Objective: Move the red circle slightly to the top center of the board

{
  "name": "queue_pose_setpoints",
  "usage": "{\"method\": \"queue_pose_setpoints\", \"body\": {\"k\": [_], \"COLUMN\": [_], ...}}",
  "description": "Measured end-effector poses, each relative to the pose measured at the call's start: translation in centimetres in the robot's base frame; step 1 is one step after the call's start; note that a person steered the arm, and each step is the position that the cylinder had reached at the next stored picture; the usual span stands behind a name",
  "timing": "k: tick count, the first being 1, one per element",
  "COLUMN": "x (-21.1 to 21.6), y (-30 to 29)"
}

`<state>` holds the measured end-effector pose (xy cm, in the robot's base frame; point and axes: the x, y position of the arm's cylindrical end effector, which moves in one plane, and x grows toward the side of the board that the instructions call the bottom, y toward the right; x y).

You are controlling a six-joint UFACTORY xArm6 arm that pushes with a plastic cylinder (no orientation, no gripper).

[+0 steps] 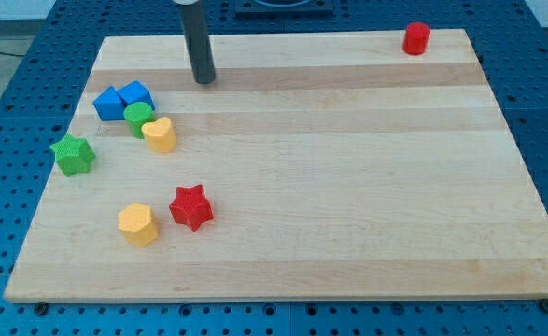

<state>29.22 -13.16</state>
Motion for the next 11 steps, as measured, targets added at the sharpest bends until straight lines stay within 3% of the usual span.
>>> {"method": "queue_pose_setpoints", "body": {"k": [2,3,5,6,8,10,11], "x": [0.0,-1.5,-3.3,-7.2,-10.1,-10.1,-8.8], "y": [-1.5,7.2,32.9,37.7,32.1,33.1,23.0]}}
